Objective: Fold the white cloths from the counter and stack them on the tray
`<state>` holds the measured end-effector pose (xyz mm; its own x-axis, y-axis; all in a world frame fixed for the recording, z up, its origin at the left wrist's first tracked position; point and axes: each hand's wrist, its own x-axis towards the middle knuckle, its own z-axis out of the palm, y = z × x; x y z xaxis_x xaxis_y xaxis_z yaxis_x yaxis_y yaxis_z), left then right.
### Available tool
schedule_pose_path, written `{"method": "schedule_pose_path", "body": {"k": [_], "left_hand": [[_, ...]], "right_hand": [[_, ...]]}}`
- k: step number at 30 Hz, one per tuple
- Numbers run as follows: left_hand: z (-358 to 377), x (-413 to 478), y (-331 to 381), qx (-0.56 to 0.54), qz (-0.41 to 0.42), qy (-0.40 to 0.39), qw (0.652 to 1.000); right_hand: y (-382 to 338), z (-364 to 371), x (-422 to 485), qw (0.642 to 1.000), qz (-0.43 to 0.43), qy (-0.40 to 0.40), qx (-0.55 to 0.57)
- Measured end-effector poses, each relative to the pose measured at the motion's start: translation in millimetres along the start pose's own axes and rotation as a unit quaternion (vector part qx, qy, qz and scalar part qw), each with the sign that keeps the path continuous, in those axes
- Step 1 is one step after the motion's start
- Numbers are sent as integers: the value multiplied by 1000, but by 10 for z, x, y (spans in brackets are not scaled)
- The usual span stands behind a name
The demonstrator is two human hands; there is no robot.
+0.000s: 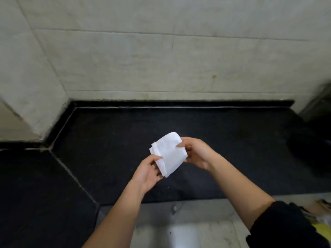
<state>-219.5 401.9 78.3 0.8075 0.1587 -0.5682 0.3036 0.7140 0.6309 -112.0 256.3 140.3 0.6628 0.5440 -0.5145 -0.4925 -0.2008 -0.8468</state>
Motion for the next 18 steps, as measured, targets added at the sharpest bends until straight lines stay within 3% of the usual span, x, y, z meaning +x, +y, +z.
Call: {"method": "schedule_pose_path", "body": {"k": [6, 18], "left_hand": [[1404, 387, -552, 110, -26, -91, 989], [4153, 969, -1544, 232, -19, -176, 956]], "right_hand": [[76, -1686, -678, 992, -35, 123, 7], [-132, -4435, -1648, 963, -67, 251, 71]]}}
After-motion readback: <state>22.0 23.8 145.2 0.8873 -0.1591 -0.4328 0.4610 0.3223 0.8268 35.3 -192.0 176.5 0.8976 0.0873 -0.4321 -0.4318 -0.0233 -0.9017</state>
